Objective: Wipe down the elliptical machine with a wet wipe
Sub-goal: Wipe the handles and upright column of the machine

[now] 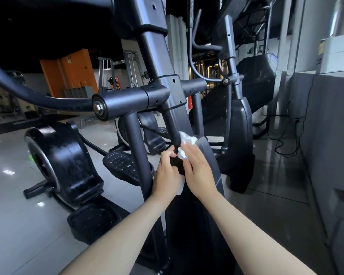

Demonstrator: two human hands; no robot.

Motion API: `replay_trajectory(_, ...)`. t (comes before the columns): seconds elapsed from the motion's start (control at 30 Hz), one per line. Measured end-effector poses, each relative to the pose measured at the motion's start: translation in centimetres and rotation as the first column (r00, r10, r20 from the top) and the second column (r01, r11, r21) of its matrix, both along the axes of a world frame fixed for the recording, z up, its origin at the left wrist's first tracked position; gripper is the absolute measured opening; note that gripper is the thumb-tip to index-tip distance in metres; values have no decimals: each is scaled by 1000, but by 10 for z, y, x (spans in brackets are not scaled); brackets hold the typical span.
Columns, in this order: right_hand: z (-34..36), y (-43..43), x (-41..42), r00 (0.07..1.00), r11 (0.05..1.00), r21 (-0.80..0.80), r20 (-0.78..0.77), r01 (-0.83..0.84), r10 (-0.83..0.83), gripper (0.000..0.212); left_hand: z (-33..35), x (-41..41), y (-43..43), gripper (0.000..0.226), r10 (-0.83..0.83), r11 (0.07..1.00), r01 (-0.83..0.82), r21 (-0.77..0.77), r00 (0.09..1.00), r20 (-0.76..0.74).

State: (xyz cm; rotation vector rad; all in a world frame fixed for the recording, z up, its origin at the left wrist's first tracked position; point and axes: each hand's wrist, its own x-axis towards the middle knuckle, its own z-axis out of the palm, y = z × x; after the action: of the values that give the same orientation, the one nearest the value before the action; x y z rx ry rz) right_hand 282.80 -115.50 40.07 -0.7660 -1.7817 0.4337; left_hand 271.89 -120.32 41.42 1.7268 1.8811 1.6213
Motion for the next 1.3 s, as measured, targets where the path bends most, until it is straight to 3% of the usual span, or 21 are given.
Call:
replay_trajectory(0.13,-35,-9,18,989,953,-303,-145,-4,-42,51,2,-2,-3,51,13,999,-16,-32,996,-83)
replay_trajectory(0.3,-53,-19,29,979,892,-451,-176,9,-99,48,2,6,-5,52,-37,998,49,29,944,-327)
replay_trajectory(0.47,-8,4,17,952,890,-428,-304,-159,24,52,2,16,8,47,13,1000,-1,31,922,-387)
replay_trajectory(0.6,15,40,8,972,910,-396,-233,-123,30,50,-6,26,13,46,62,998,-55,29,882,-468)
replay_trajectory(0.73,-9,49,13,955,876,-477,-287,-70,-80,53,-23,33,21,54,205,978,-187,90,802,-560)
replay_trajectory(0.9,-44,56,20,934,820,-570,-320,-54,-161,48,-34,35,32,49,312,950,-249,188,766,-562)
replay_trajectory(1.17,16,61,8,943,905,-372,-321,-208,84,47,-37,35,37,47,350,936,-265,230,750,-561)
replay_trajectory(1.3,-21,54,22,964,869,-483,-264,-109,-26,53,-38,35,37,46,349,937,-275,215,753,-558)
